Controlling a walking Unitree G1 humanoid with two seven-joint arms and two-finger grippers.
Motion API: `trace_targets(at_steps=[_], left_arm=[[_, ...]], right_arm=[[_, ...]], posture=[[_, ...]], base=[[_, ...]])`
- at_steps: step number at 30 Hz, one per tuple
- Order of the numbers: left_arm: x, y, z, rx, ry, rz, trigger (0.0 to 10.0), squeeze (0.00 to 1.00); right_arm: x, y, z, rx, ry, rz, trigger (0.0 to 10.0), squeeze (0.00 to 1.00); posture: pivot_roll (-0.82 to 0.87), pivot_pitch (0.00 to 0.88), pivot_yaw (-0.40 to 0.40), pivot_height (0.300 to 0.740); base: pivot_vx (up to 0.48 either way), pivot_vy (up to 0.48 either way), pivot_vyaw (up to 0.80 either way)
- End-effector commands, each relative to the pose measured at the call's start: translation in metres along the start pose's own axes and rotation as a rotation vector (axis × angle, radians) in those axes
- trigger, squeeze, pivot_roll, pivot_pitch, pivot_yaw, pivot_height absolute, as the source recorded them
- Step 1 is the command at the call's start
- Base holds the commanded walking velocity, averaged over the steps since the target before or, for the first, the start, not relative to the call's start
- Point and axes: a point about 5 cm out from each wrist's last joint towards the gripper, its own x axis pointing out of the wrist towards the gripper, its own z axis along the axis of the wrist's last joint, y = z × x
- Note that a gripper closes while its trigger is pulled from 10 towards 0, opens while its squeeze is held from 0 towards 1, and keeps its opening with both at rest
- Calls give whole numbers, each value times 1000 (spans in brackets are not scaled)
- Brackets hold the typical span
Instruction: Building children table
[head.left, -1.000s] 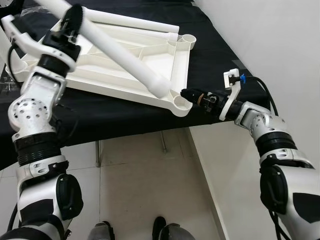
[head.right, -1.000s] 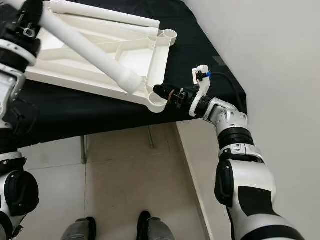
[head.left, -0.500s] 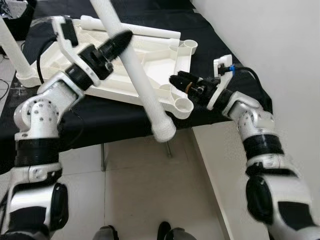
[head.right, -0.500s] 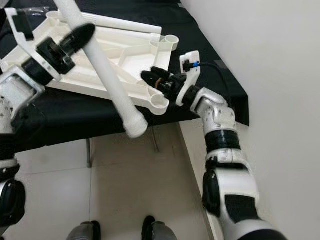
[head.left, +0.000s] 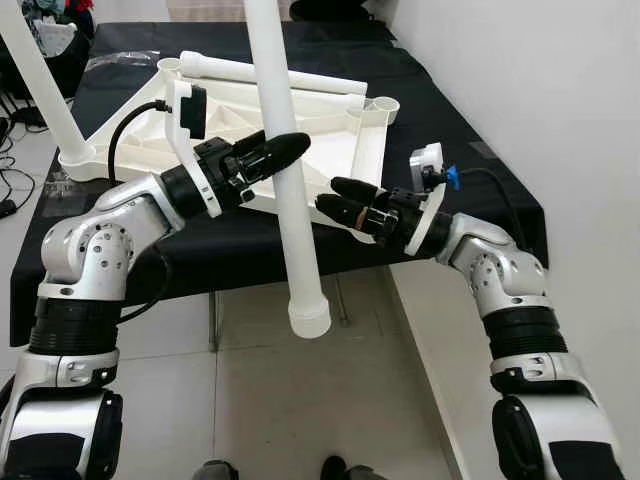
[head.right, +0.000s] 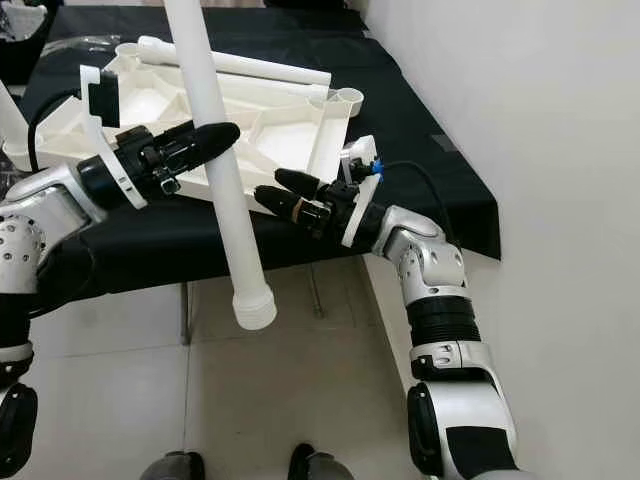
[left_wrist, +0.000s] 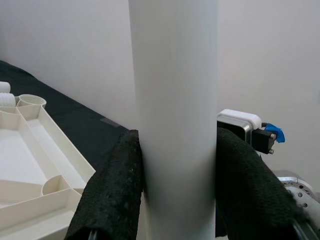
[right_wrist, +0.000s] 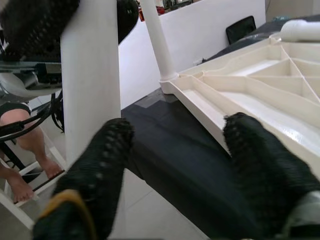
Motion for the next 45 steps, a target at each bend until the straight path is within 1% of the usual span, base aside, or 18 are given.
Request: trace_targets(at_steps=[1,2,3,4,7,9,11,13,15,17,18,19,21,26,30,35,39,45], left_arm=[[0,-2,1,29,19,-18,10000,0],[0,-2,1,29,19,-18,10000,0],[0,-2,1,37,26,-21,10000,0],[-1,-1,0,44,37,-31,10000,0],[-1,-1,-1,47,44,-39,10000,0],[-1,-1,-2,58,61,-54,10000,0],[-1,-1,-2,61,64,-56,10000,0],[1,0,-1,67,64,-57,10000,0],[1,0,-1,67,64,-57,10000,0],[4,1,-1,70,58,-61,10000,0],[7,1,0,71,54,-66,10000,0],[7,1,0,71,54,-66,10000,0],[11,0,0,70,50,-82,10000,0],[15,-2,-3,84,68,-110,10000,0],[18,-2,-8,101,87,-116,10000,0],[19,-1,-12,100,86,-112,10000,0],[20,0,-11,107,85,-109,10000,0],[19,1,-11,117,84,-106,10000,0]], right_arm=[[-3,5,-4,2,23,17,10000,1000],[-3,5,-4,2,23,17,10000,1000],[-4,6,-4,1,25,16,10000,796],[-6,9,-5,14,29,48,10000,0],[-9,12,-5,25,36,87,10000,0],[-16,20,-6,48,58,187,10000,0],[-17,22,-7,56,66,207,10000,0],[-11,25,-7,26,65,172,10000,0],[-11,25,-7,26,65,172,10000,0],[-4,27,-8,12,62,146,10000,0],[2,26,-9,11,59,107,10000,0],[2,26,-9,11,59,107,10000,0],[10,25,-10,-7,50,45,10000,0],[16,27,-9,19,35,26,10000,0],[23,29,-8,25,13,-35,10000,0],[25,39,-12,48,-1,-25,10000,0],[25,45,-15,64,7,8,10000,0],[25,48,-17,65,17,19,10000,0]], posture=[[91,142,-85,740],[91,142,-85,740],[91,144,-86,740],[91,144,-86,740],[91,147,-86,740],[91,149,-87,740],[91,149,-87,740],[88,153,-84,740],[88,153,-84,740],[87,153,-83,740],[89,155,-84,740],[89,155,-84,740],[86,156,-81,740],[90,156,-84,740],[87,155,-82,740],[80,150,-79,740],[78,149,-79,740],[78,148,-80,740]], base=[[0,0,0],[0,0,0],[0,0,0],[0,0,0],[0,0,0],[0,0,0],[0,0,0],[0,0,0],[0,0,0],[0,0,0],[0,0,0],[0,0,0],[0,0,0],[0,0,0],[0,0,0],[0,0,-110],[0,0,-741],[0,0,-800]])
